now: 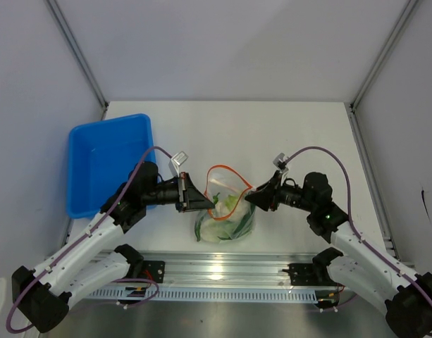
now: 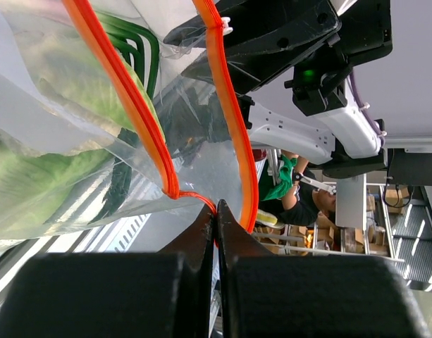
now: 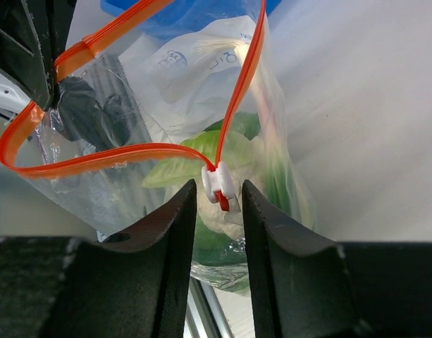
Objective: Place the food in the zip-top bag and seal the zipper
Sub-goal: Zip the zipper food storage bag at the center of the board.
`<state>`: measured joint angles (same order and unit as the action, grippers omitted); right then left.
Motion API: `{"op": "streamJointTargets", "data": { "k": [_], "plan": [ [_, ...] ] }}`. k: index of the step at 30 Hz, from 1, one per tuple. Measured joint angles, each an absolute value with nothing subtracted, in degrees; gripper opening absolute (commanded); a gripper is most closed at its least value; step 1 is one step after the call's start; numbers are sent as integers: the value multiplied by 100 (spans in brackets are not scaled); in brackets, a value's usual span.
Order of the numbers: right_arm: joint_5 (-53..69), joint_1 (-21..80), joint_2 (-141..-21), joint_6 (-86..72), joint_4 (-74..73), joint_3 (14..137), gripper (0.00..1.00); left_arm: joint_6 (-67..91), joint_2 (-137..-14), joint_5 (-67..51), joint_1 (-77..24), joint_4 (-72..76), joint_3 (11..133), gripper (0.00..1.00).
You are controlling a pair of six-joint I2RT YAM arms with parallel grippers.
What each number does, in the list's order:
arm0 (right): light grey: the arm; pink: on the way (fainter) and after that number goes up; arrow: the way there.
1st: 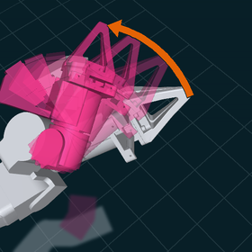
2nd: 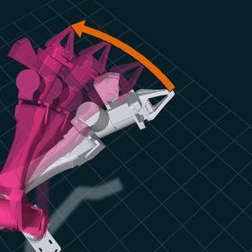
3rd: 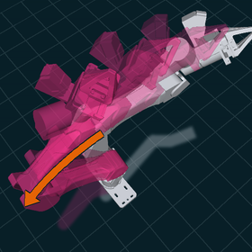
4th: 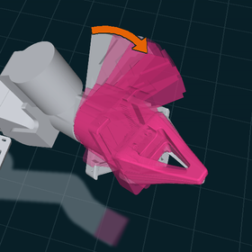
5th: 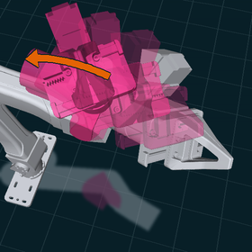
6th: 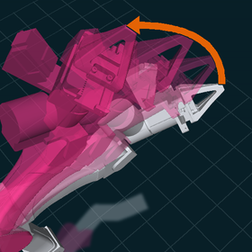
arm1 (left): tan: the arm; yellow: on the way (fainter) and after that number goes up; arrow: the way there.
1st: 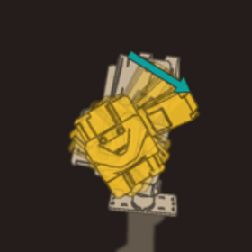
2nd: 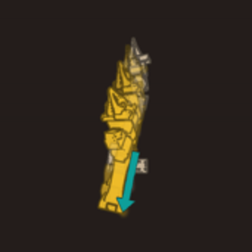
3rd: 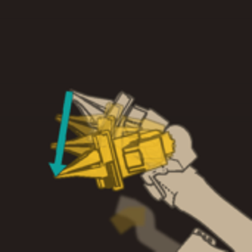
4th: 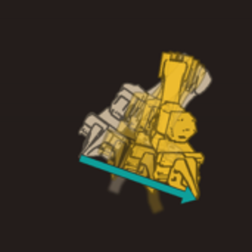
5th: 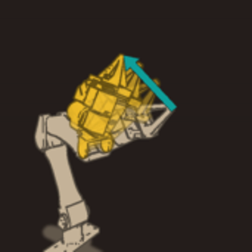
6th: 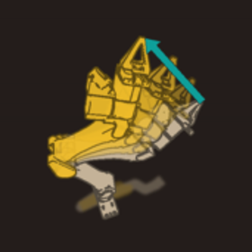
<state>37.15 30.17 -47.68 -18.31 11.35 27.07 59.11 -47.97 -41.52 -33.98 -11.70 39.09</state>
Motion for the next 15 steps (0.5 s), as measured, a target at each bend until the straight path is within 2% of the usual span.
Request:
{"op": "streamJointTargets", "data": {
  "k": [5,8,9,11,15],
  "plan": [
    [3621,3024,-4705,-1791,1081,2705,33,5911,-4797,-4204,-3387,-1170,3909,1],
    [3535,3028,-4713,-1721,993,2705,17,5911,-4797,-4224,-3371,-1170,3909,1],
    [3514,3028,-4722,-1695,967,2705,5,5911,-4797,-4224,-3367,-1170,3909,1],
    [3470,3028,-4740,-1660,919,2707,0,5911,-4797,-4226,-3361,-1170,3909,0],
    [3371,3033,-4786,-1616,801,2714,0,5909,-4797,-4226,-3356,-1170,3909,0]
  ]
}}
